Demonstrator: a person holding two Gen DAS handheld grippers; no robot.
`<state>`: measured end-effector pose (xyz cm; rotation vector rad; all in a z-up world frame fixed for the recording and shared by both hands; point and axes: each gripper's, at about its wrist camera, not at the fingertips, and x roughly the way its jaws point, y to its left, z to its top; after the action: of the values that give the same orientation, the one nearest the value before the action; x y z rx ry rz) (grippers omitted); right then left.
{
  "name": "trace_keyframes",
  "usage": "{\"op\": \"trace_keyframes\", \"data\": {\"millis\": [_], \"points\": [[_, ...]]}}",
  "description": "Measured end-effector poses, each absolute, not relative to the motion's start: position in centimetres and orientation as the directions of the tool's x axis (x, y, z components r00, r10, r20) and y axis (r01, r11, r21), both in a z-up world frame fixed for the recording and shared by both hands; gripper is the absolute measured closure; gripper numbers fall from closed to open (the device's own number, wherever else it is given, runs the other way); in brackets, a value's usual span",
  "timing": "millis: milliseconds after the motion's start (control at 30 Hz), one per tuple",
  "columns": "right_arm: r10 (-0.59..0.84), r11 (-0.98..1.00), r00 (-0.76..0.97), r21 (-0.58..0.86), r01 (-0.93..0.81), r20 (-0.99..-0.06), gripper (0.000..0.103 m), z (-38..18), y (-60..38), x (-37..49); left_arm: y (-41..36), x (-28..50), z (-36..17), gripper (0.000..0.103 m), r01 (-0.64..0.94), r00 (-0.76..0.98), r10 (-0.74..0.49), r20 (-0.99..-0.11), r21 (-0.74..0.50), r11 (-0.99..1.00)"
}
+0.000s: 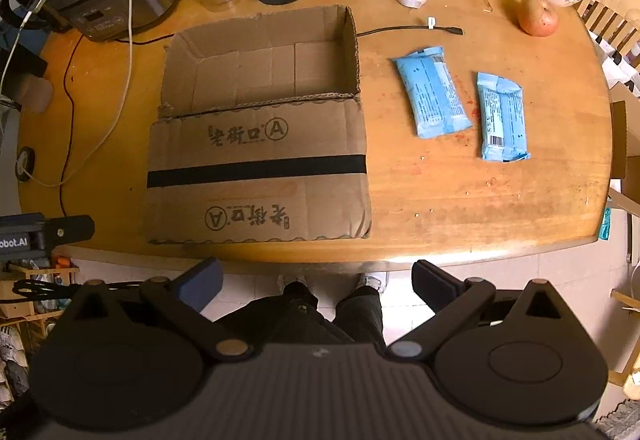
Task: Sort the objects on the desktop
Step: 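Move the right tool toward the two blue snack packets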
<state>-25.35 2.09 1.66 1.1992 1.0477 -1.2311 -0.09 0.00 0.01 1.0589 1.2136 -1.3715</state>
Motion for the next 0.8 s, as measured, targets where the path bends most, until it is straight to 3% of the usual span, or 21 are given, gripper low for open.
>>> {"op": "trace_keyframes", "data": {"millis": [700,800], "points": [[-0.098,-0.002,0.122,0.123,0.992,-0.988,0.000,1.8,0.6,-26.8,-0.1,-2.0,0.4,0.010,0.997,-0.078,-0.139,-0.987,-0.078,-0.006],[-0.108,-0.018,0.143,0.145,0.989,-0.984,0.000,1.8,0.5,-27.7,0.0,-2.3,0.5,0.000,0.998,-0.060,-0.149,-0.987,-0.062,0.006]]}}
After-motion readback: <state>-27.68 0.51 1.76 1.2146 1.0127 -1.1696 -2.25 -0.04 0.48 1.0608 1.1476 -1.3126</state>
